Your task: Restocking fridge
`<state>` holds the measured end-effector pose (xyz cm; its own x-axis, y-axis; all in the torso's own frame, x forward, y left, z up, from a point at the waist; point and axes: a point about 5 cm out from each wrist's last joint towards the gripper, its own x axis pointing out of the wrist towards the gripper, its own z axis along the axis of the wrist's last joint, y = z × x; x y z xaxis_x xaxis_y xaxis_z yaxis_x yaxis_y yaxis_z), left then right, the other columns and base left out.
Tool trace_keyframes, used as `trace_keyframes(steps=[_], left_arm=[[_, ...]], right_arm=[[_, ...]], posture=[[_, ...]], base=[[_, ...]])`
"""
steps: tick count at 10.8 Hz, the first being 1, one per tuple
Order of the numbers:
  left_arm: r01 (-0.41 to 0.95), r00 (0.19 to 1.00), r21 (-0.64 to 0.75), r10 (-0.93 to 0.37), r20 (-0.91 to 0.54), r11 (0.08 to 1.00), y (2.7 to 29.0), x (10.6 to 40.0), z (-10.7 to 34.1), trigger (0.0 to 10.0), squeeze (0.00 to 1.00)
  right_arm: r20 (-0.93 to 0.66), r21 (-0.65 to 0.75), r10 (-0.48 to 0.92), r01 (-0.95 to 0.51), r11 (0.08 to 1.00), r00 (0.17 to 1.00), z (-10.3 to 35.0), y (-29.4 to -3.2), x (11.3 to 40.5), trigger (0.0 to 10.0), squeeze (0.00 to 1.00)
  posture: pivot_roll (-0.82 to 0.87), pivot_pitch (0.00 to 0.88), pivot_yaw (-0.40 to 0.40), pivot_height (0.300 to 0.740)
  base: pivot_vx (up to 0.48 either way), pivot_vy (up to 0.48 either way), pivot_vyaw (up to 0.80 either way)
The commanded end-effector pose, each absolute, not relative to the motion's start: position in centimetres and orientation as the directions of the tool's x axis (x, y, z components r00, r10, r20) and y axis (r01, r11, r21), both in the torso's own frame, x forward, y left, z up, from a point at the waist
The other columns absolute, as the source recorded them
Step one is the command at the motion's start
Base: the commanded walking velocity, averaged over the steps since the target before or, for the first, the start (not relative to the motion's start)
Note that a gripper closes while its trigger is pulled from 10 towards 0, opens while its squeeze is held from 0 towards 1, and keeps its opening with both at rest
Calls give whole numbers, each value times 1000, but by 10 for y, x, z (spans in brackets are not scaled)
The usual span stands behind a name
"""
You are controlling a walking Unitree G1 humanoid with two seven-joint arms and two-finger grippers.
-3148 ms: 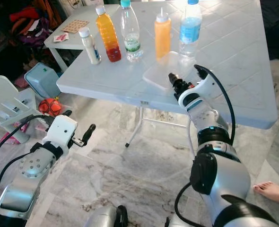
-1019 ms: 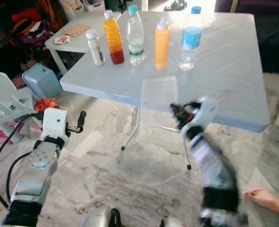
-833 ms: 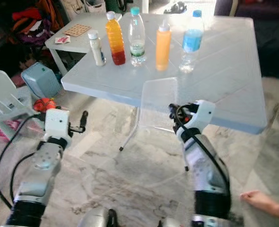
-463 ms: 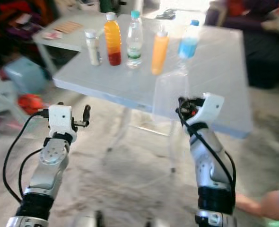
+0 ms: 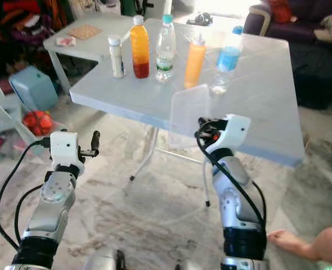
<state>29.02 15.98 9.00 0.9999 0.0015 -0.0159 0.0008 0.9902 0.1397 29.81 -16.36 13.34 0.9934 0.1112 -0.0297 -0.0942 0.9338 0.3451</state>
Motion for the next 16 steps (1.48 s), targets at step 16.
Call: trace_keyframes(steps=[16], left_arm=[[41,997,170,-30,-68,985,154,287,86,10000,0]], right_arm=[[65,229,232,-241,943,971,153,-148,287,10000,0]], posture=[[-29,0,47,740]], base=[[0,0,450]])
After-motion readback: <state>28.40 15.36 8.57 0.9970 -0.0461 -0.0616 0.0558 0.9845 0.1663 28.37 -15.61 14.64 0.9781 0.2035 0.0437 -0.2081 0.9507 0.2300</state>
